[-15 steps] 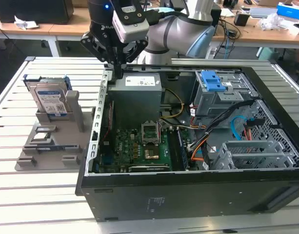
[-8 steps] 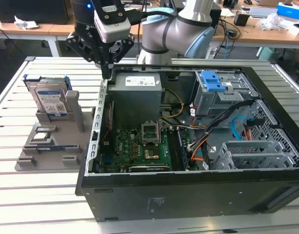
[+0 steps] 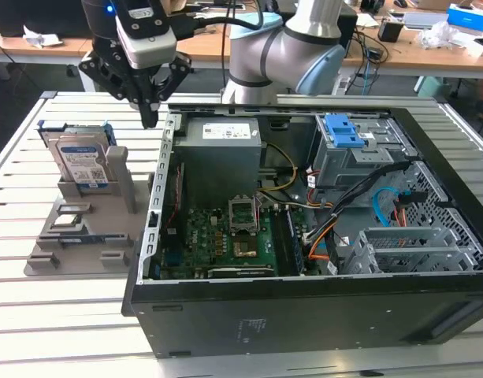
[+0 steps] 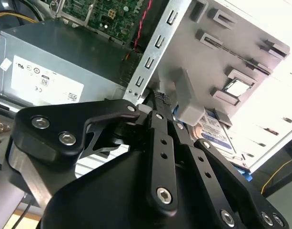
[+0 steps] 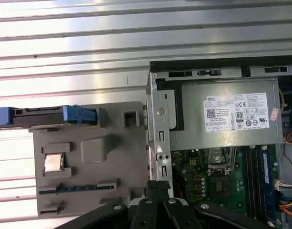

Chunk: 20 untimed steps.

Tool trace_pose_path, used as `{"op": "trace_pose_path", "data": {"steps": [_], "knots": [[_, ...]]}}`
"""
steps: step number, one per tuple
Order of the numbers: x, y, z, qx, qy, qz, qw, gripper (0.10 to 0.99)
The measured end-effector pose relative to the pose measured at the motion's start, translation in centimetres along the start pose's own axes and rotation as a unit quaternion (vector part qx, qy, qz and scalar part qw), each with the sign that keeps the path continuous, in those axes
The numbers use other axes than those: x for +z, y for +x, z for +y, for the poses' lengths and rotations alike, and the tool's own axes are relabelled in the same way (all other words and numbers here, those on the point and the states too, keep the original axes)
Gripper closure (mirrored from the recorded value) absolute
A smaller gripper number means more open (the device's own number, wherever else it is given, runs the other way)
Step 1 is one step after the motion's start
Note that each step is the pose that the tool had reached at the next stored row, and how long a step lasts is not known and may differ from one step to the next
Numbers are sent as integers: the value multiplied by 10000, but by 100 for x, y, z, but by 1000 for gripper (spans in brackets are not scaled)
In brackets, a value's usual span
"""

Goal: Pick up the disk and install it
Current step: 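Reach for the disk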

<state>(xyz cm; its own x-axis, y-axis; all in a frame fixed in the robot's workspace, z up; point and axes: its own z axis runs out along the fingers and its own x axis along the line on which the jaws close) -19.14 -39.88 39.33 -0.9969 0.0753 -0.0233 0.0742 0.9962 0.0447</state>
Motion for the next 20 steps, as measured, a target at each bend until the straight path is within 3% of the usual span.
{"op": "trace_pose_path", "data": {"steps": [9, 20], "knots": [[-6, 245, -18, 1, 0, 0, 10000, 980], [-12, 469, -35, 1, 0, 0, 10000, 980]]}}
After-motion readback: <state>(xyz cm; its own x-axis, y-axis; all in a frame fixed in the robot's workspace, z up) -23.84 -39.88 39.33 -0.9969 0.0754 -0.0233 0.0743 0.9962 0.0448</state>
